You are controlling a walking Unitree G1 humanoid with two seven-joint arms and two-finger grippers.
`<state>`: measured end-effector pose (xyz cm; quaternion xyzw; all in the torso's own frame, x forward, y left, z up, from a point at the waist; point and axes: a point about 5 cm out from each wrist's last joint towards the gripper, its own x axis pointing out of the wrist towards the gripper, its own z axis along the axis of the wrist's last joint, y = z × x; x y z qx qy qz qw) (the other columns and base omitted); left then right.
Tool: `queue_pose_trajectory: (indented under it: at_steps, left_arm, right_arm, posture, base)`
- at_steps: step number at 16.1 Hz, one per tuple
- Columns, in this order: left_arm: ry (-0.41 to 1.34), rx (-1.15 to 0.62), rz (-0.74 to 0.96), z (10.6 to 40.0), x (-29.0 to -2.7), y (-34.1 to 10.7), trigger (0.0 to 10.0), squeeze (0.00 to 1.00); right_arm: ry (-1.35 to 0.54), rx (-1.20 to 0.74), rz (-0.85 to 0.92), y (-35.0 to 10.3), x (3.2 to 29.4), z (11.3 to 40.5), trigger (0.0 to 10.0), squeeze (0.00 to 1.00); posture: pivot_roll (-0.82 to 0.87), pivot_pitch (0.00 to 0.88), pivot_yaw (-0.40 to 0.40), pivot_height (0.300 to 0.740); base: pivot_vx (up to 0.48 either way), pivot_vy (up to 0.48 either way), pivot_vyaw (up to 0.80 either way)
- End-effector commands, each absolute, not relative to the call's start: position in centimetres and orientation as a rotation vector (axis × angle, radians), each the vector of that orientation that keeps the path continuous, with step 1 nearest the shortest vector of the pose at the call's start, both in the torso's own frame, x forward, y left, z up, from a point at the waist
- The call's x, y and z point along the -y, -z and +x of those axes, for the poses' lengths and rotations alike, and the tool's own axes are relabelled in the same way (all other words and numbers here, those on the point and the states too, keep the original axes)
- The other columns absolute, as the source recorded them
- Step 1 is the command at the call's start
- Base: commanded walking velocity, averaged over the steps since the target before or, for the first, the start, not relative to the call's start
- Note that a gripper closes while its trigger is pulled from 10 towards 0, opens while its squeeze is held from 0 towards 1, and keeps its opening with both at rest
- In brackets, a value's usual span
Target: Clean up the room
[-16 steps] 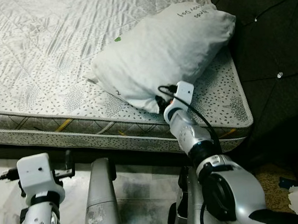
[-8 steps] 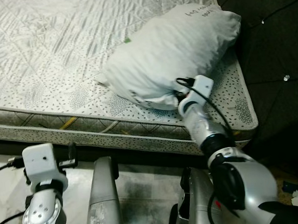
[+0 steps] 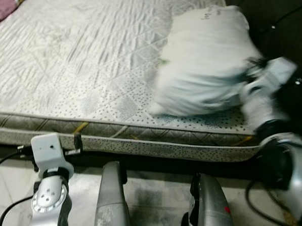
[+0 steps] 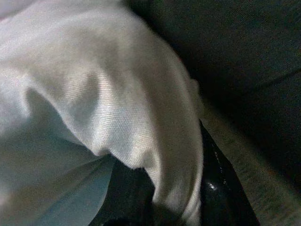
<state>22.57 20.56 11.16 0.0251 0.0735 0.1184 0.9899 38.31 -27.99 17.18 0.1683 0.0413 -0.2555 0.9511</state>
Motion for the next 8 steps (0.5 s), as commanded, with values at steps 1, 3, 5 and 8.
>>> queue_pose_trajectory:
  at_steps: [1,3,5,8]
  left_arm:
    - [-0.239,-0.154,0.057,22.5,-20.8,-10.9,10.0,0.00]
    - [-0.242,-0.151,0.051,22.8,-20.6,-10.7,10.0,0.00]
    - [-0.246,-0.149,0.046,22.9,-20.5,-10.6,10.0,0.00]
    - [-0.252,-0.147,0.044,23.1,-20.8,-10.3,10.0,0.00]
  right_arm:
    - [0.575,0.064,0.342,-20.6,29.7,38.4,0.0,0.00]
    - [0.679,0.121,0.237,-21.9,33.5,36.7,0.0,0.00]
    - [0.686,0.107,0.157,-21.3,34.4,36.0,0.0,0.00]
    - [0.588,-0.009,0.057,-15.6,32.1,34.9,0.0,0.00]
  posture:
    - [0.16,0.000,-0.015,0.555]
    - [0.15,0.000,-0.024,0.555]
    - [0.14,0.000,-0.038,0.555]
    - [0.13,0.000,-0.035,0.555]
  base:
    - [0.000,0.000,0.00]
    - [0.000,0.000,0.00]
    - [0.000,0.000,0.00]
    - [0.000,0.000,0.00]
